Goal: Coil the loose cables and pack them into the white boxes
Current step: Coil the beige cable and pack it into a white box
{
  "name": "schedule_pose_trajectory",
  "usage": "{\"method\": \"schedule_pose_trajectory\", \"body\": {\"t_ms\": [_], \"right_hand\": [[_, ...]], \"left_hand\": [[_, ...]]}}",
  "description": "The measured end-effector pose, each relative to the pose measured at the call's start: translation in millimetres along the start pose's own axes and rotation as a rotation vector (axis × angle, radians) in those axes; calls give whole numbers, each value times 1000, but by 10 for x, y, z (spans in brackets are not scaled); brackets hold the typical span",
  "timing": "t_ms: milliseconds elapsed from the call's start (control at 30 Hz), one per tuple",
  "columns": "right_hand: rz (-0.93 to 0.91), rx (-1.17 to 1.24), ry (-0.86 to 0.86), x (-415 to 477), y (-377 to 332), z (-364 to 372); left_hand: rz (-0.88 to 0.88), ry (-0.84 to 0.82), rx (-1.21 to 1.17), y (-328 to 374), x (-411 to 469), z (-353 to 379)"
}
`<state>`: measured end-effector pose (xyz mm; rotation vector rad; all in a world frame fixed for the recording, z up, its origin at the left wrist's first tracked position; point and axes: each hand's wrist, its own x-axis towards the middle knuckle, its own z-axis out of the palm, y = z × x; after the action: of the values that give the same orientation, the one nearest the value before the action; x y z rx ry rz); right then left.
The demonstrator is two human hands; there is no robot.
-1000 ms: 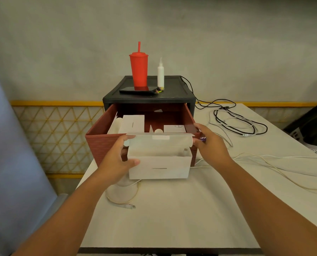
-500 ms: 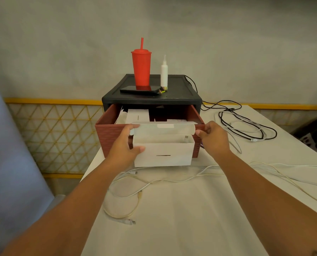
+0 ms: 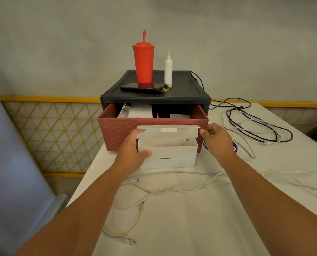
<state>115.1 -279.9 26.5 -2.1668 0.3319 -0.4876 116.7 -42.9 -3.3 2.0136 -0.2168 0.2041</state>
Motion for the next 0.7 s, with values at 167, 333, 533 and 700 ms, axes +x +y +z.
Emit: {"method": "schedule_pose_trajectory", "body": {"t_ms": [167, 333, 533, 700], "right_hand": [[-31, 94, 106, -428, 158, 47], [-364, -148, -53, -933, 470, 86], [-650, -503, 27, -1158, 621, 93], [-637, -286, 142, -1167, 439, -63]], "left_hand": [[41, 155, 218, 37, -77, 91], [38, 181, 224, 29, -234, 72], [36, 142, 263, 21, -600, -8], [46, -261, 391, -72, -940, -62]]}}
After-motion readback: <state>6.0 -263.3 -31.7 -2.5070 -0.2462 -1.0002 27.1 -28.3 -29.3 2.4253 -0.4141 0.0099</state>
